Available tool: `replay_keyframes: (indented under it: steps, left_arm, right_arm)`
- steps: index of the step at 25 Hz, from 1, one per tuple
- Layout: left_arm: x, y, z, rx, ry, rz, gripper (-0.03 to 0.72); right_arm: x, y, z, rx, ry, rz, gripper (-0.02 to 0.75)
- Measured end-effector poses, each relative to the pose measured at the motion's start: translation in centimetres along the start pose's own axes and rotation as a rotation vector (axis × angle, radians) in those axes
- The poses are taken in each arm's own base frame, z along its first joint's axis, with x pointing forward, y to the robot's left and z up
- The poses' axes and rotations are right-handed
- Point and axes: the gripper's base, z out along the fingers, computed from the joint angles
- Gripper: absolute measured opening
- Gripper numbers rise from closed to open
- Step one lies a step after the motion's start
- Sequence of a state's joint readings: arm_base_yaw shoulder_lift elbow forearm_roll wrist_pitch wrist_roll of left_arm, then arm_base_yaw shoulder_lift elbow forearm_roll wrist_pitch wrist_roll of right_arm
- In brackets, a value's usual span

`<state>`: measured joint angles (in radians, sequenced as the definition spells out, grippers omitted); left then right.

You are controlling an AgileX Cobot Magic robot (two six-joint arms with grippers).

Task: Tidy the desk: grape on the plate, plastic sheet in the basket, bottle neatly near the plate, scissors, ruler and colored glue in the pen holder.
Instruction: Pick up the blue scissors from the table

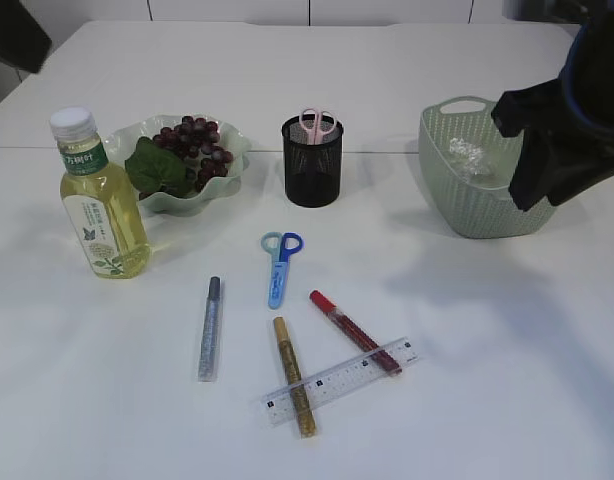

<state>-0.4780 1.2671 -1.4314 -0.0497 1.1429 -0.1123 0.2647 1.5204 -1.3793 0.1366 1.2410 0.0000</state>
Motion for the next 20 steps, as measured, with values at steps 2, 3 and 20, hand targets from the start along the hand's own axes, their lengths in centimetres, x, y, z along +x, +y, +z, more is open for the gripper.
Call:
replay_keyframes:
  steps: [2,3,20]
  left_arm:
    - [-1.0,-0.4,1.8,-0.013,0.076,-0.007,0.435]
    - [-1.5,-0.7,2.8,-0.018,0.117,-0.011,0.435]
    - [-5.3,-3.6,20.7,-0.049,0.390,-0.030,0.435]
  right_arm:
    - [0.1,0.0,0.0,0.000,0.000,0.000,0.260]
    - [0.2,0.0,0.0,0.000,0.000,0.000,0.260]
    - [0.2,0.0,0.0,0.000,0.000,0.000,0.260]
